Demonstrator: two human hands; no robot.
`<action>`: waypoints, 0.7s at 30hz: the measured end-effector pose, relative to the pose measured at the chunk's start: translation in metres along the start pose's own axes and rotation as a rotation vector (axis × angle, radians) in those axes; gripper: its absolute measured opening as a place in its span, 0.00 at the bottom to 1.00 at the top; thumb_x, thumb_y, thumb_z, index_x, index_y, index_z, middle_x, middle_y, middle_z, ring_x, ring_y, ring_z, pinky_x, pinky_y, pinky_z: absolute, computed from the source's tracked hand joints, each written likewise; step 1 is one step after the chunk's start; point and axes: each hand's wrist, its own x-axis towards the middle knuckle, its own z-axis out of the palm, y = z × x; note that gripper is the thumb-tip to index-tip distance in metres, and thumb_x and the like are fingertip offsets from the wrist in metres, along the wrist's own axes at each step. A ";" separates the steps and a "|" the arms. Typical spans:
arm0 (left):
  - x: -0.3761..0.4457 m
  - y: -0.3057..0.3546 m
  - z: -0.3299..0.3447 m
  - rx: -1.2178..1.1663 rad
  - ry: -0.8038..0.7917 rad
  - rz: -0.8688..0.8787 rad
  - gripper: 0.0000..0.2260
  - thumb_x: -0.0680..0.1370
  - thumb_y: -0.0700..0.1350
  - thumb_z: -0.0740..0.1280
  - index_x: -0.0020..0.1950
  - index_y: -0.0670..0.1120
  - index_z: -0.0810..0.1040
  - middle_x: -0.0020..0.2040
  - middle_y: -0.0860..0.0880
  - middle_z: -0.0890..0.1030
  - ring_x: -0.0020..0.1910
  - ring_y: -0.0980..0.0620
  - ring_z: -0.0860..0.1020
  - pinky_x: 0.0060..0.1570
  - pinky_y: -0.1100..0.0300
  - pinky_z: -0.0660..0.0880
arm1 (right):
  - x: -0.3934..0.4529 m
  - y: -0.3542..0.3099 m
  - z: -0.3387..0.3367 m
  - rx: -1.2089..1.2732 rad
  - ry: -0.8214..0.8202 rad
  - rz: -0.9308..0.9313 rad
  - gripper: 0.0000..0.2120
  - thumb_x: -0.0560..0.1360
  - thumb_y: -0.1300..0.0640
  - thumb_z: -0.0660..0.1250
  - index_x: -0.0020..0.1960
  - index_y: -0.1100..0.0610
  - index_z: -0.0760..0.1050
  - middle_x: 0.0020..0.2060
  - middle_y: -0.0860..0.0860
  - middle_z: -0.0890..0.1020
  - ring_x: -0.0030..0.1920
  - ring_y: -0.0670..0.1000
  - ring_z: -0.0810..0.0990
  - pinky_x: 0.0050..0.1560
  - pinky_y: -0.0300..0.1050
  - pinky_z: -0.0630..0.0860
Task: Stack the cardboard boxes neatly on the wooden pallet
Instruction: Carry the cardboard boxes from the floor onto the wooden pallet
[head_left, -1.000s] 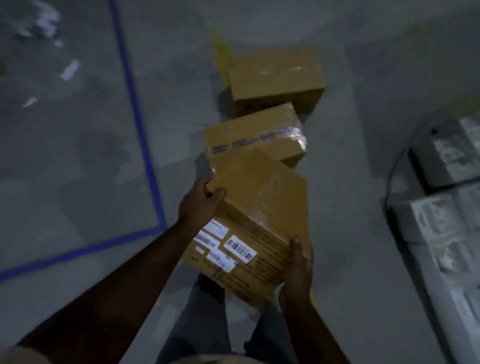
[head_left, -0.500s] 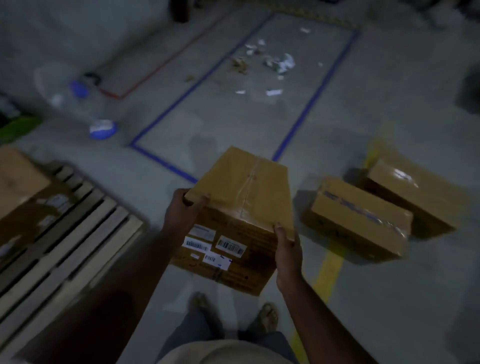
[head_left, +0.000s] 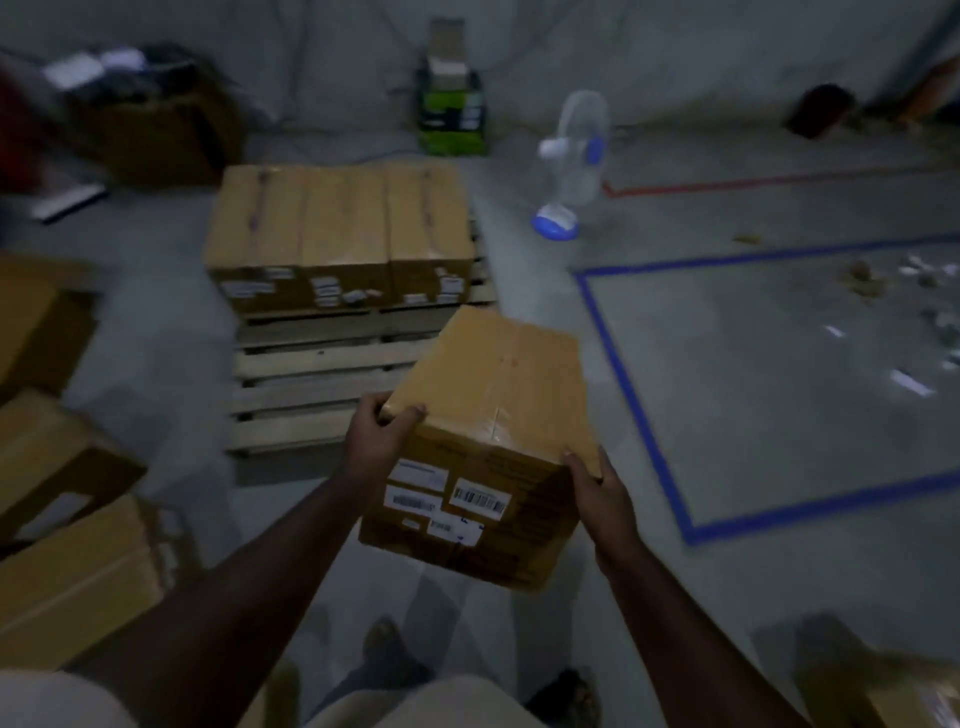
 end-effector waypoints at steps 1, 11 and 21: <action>0.016 -0.001 -0.026 -0.017 0.055 -0.023 0.18 0.76 0.51 0.75 0.62 0.49 0.74 0.56 0.44 0.82 0.51 0.42 0.83 0.50 0.40 0.83 | 0.003 -0.021 0.027 -0.019 -0.045 -0.009 0.40 0.76 0.32 0.67 0.82 0.45 0.59 0.77 0.54 0.70 0.74 0.60 0.71 0.71 0.57 0.72; 0.155 0.003 -0.179 -0.093 0.326 -0.157 0.16 0.79 0.48 0.70 0.65 0.43 0.74 0.57 0.45 0.80 0.51 0.48 0.80 0.43 0.55 0.77 | 0.065 -0.166 0.233 0.002 -0.361 -0.013 0.31 0.78 0.39 0.69 0.78 0.41 0.65 0.68 0.54 0.77 0.59 0.59 0.79 0.41 0.56 0.85; 0.312 0.002 -0.271 -0.154 0.395 -0.449 0.20 0.82 0.49 0.69 0.71 0.49 0.68 0.58 0.40 0.78 0.47 0.41 0.79 0.29 0.58 0.69 | 0.177 -0.236 0.418 -0.105 -0.570 0.028 0.33 0.79 0.41 0.67 0.81 0.37 0.58 0.71 0.54 0.76 0.62 0.60 0.79 0.57 0.66 0.82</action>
